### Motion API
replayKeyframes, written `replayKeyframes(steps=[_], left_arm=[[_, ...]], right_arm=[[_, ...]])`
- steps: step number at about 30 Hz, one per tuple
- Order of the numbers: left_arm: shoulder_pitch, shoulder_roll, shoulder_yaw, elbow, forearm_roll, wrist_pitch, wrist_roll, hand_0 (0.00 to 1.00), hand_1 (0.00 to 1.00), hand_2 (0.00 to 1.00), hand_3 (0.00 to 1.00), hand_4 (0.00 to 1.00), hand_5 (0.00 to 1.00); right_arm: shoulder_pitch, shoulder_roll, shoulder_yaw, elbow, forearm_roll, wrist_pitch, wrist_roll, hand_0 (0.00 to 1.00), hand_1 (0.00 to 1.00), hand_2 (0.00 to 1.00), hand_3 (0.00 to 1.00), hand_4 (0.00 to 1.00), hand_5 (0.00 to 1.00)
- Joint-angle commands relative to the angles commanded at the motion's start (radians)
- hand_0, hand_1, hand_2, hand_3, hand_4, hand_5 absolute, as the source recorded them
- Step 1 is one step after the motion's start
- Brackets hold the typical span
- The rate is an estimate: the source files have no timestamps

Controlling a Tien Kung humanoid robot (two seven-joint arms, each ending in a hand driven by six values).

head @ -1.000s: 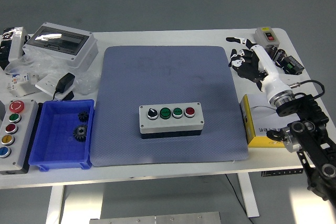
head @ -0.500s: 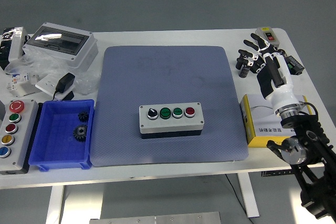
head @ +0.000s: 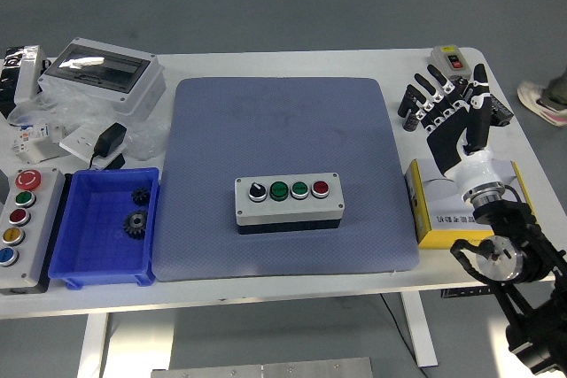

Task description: Pick up the button,place it on the desk,press the button,press the button

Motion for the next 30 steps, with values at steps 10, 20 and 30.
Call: replayKeyframes(steps=[10, 20, 30], left_arm=[[0.000, 0.001, -0.005, 0.000, 0.004, 0.001, -0.008, 0.625, 0.591, 0.525, 0.581, 0.610, 0.166], [-0.003, 0.001, -0.017, 0.000, 0.012, 0.004, -0.006, 0.625, 0.592, 0.527, 0.582, 0.612, 0.171], [-0.001, 0.003, -0.012, 0.000, -0.005, 0.006, -0.004, 0.625, 0.592, 0.528, 0.582, 0.612, 0.173]], right_arm=[[-0.019, -0.003, 0.034, 0.031, -0.027, -0.007, 0.001, 0.913, 0.838, 0.846, 0.849, 0.934, 0.998], [-0.024, -0.007, 0.057, 0.083, -0.130, -0.059, 0.005, 0.907, 0.824, 0.837, 0.819, 0.927, 0.998], [-0.025, -0.014, 0.073, 0.115, -0.196, -0.091, 0.009, 0.899, 0.820, 0.834, 0.812, 0.924, 0.998]])
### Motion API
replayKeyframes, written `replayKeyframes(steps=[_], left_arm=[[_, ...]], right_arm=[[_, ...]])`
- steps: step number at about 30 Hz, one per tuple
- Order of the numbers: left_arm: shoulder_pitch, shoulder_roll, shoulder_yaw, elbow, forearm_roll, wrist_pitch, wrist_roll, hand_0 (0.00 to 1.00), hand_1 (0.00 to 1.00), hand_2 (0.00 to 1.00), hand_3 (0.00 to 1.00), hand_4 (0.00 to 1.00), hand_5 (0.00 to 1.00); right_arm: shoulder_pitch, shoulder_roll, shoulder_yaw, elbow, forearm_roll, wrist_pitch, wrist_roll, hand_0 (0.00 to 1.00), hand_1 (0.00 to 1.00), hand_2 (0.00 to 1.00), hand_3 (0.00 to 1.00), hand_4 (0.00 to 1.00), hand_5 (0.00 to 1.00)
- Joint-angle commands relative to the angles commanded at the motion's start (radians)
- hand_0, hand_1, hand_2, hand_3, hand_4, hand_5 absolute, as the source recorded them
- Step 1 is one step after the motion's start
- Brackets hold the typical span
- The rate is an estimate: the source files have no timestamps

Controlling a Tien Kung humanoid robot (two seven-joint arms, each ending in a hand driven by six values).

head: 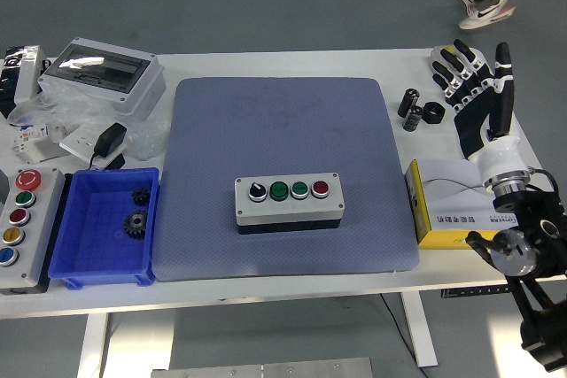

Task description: Pick up the button,place it on the desk,press the button,press the button

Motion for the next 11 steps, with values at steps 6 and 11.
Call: replayKeyframes(steps=[6, 11], left_arm=[[0.000, 0.002, 0.000, 0.000, -0.002, 0.000, -0.001, 0.625, 0.592, 0.529, 0.582, 0.612, 0.173], [-0.001, 0.002, 0.002, 0.000, -0.006, -0.001, -0.003, 0.625, 0.593, 0.530, 0.584, 0.613, 0.173]], right_arm=[[-0.007, -0.002, 0.001, 0.005, -0.018, -0.009, 0.000, 0.899, 0.817, 0.835, 0.811, 0.916, 0.998], [-0.012, -0.006, 0.002, 0.007, -0.025, -0.013, 0.000, 0.892, 0.811, 0.832, 0.816, 0.915, 0.998]])
